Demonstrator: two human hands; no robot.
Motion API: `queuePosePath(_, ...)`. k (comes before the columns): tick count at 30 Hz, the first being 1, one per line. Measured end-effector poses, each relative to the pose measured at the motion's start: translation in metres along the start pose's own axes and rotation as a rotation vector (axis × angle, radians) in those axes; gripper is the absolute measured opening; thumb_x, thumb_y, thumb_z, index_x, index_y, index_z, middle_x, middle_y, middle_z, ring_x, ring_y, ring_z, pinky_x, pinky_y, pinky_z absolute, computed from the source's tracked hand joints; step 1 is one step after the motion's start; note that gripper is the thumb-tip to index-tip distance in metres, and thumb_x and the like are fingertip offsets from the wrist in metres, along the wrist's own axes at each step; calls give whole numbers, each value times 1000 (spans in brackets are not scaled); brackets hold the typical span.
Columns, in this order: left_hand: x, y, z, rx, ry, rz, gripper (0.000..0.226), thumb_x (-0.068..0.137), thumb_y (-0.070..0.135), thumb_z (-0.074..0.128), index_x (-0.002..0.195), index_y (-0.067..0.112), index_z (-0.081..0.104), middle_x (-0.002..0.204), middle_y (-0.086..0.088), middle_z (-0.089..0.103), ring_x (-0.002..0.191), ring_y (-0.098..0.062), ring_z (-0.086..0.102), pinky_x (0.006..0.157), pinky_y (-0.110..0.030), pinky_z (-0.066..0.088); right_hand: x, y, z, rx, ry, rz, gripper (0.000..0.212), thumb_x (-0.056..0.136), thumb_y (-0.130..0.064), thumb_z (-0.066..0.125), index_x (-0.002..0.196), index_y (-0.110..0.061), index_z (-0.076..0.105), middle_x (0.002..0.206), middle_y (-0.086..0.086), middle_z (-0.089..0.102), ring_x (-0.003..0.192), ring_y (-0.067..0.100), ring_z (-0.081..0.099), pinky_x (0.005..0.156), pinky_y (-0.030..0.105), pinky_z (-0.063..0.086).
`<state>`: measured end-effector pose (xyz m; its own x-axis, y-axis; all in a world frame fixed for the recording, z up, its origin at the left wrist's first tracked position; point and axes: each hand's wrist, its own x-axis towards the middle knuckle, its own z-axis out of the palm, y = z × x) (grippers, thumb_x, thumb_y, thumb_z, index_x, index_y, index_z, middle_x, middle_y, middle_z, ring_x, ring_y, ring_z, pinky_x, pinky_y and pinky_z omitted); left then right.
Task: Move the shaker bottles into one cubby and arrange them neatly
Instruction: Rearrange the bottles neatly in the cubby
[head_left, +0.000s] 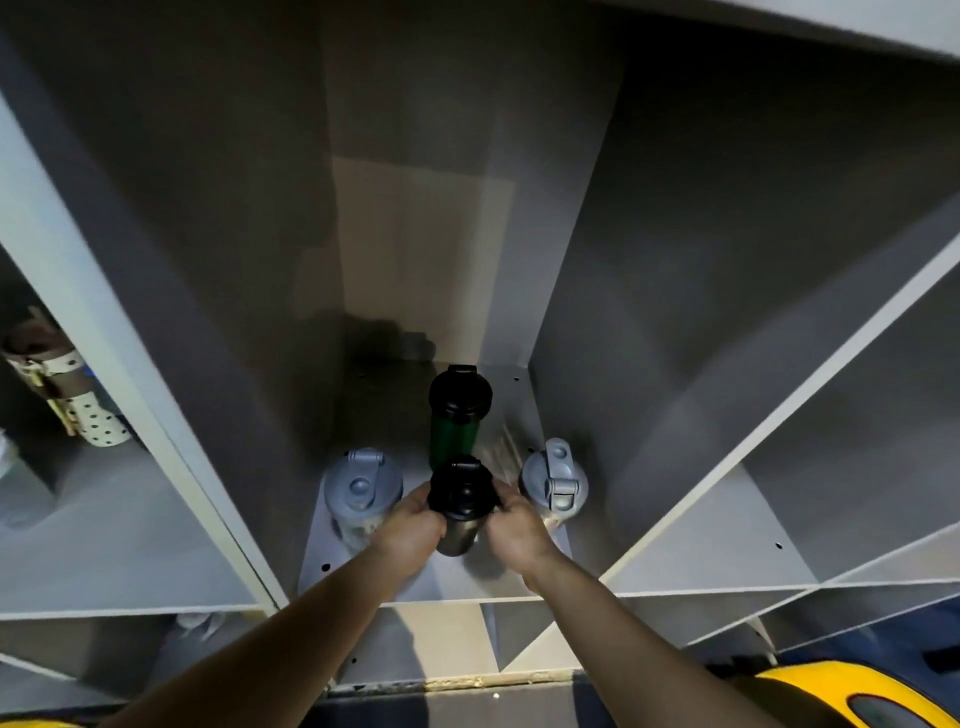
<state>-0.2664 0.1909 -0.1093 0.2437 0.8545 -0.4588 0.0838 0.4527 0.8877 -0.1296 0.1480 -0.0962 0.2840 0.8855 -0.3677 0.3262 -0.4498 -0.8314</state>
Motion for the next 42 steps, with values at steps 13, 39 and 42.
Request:
queuePosePath(13, 15, -12, -12, 39, -6, 0, 56, 76, -21, 50, 120, 10, 62, 101, -11, 70, 99, -28, 63, 86, -31, 45, -7, -8, -1, -27, -30, -30, 45, 87, -8, 49, 122, -34, 60, 118, 0, 71, 110, 19, 64, 100, 33, 48)
queuePosePath(39, 9, -3, -5, 74, -14, -26, 52, 76, -21, 49, 117, 8, 63, 109, -19, 69, 104, -33, 62, 83, -31, 47, -21, -19, -3, -71, -29, 5, 54, 77, -21, 46, 130, -25, 59, 126, 4, 68, 117, 25, 60, 104, 37, 46)
queuePosePath(42, 6, -1, -5, 98, -4, -36, 51, 76, -19, 51, 117, 8, 65, 113, -20, 69, 110, -36, 62, 92, -35, 45, -22, -19, -5, -79, -33, 5, 46, 89, -8, 47, 130, -24, 59, 126, 4, 66, 116, 24, 59, 103, 36, 45)
